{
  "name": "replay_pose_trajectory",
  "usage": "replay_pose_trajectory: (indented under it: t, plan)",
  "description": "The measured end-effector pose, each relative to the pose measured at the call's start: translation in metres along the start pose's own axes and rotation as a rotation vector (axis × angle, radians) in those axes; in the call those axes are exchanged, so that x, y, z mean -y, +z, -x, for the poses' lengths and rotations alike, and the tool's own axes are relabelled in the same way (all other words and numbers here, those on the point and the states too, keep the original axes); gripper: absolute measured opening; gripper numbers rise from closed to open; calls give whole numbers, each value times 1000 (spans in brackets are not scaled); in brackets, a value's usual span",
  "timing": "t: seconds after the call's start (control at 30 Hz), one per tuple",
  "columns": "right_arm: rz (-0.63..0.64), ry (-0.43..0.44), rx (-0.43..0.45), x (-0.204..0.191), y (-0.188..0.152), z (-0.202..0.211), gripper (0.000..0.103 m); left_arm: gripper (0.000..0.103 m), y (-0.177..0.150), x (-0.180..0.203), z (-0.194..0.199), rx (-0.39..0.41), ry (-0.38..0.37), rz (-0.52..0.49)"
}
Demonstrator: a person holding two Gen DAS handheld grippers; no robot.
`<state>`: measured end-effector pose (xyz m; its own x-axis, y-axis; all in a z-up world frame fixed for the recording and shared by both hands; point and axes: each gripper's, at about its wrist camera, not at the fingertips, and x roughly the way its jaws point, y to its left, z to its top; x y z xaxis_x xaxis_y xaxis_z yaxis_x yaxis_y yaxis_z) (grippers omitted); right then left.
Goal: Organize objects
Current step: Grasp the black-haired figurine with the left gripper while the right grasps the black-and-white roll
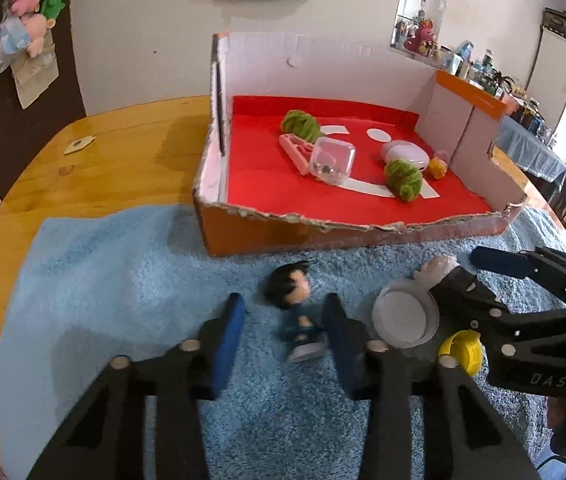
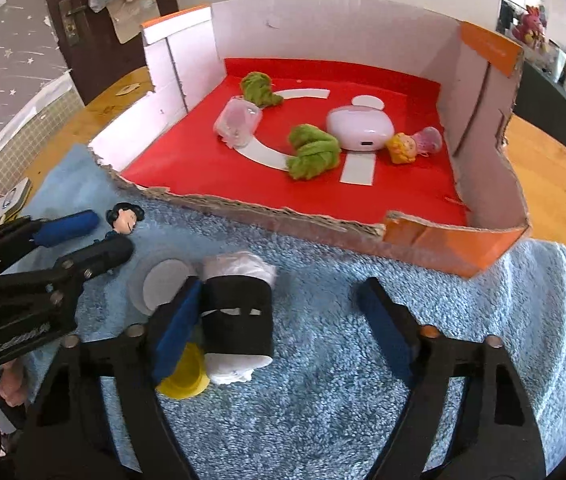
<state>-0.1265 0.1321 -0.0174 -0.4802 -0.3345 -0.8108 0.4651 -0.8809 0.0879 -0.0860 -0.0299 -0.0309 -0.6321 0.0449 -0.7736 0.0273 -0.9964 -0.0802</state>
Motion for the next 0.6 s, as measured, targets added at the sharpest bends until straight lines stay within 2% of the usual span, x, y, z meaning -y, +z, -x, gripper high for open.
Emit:
replay_pose_trajectory:
  t: [0.1, 0.5, 0.6]
  plan:
    - [5, 36, -3, 0, 0, 2, 53, 38, 0, 1, -1, -1, -16, 0]
    - [-7, 86, -6, 0, -4, 7, 34, 37, 4, 11, -8, -16, -43, -32]
    - [-9, 89, -4, 0, -5, 8, 34, 24, 2, 3, -6, -12, -43, -11]
